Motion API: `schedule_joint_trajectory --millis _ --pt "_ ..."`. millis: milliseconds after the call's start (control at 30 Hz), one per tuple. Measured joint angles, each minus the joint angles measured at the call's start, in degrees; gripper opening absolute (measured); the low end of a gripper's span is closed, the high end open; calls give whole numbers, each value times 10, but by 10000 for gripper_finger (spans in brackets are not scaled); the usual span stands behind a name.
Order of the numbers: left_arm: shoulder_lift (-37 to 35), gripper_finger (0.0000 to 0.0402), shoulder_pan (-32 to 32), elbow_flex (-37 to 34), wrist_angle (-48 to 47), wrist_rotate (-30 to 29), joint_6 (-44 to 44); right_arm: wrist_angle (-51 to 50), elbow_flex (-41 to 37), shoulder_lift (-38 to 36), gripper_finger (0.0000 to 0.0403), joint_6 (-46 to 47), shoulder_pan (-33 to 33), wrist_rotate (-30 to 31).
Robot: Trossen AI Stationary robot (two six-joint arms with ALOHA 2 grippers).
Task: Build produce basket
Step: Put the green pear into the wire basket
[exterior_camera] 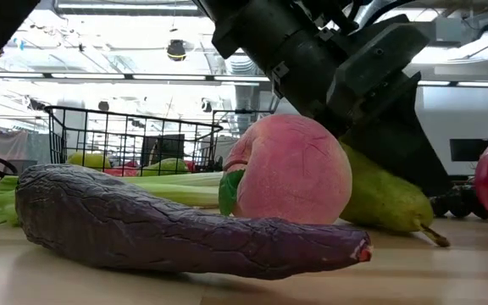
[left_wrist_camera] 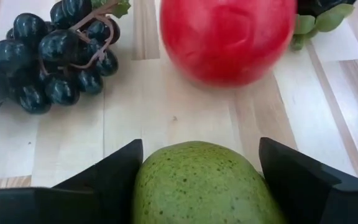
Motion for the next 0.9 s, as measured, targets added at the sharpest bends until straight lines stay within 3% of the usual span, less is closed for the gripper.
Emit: schedule_joint_trajectory --millis 133,367,900 --pt "0 269 7 2 -6 1 -5 -6 0 0 255 0 0 0" --pt "5 269 31 67 -89 -16 8 -8 0 0 255 0 0 24" --pt "4 270 81 263 -363 -46 -30 -8 0 0 255 0 -1 76"
